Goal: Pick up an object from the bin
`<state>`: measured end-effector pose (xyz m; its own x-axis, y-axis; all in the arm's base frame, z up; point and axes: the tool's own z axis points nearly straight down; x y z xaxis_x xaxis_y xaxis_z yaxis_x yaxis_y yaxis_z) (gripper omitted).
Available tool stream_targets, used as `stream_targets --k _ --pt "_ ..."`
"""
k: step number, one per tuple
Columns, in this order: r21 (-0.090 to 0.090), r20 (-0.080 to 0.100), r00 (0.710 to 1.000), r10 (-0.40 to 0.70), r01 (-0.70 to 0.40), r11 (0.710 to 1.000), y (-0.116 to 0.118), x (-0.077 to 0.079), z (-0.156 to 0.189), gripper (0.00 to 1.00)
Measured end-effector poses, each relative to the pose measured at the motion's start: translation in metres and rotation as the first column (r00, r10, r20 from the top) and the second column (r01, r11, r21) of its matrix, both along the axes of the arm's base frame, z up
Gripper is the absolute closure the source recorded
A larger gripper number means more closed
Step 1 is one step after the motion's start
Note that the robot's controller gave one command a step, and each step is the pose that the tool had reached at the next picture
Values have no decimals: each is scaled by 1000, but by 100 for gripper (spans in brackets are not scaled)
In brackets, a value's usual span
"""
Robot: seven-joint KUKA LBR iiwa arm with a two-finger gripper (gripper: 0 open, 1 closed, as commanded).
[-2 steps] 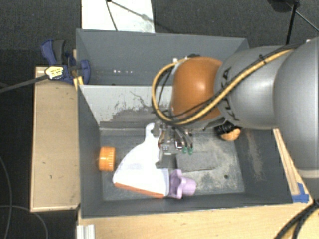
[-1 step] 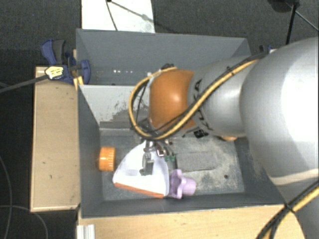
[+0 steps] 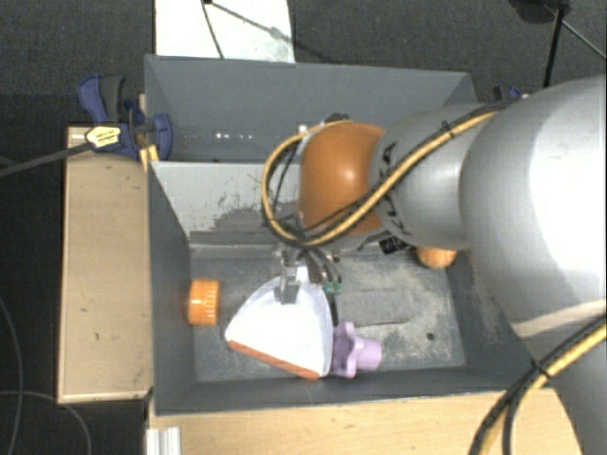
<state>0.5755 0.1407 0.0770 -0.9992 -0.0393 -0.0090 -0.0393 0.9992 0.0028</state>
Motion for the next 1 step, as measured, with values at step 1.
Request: stream_targets --k 1 --pt "0 0 1000 0 0 1000 0 0 0 100"
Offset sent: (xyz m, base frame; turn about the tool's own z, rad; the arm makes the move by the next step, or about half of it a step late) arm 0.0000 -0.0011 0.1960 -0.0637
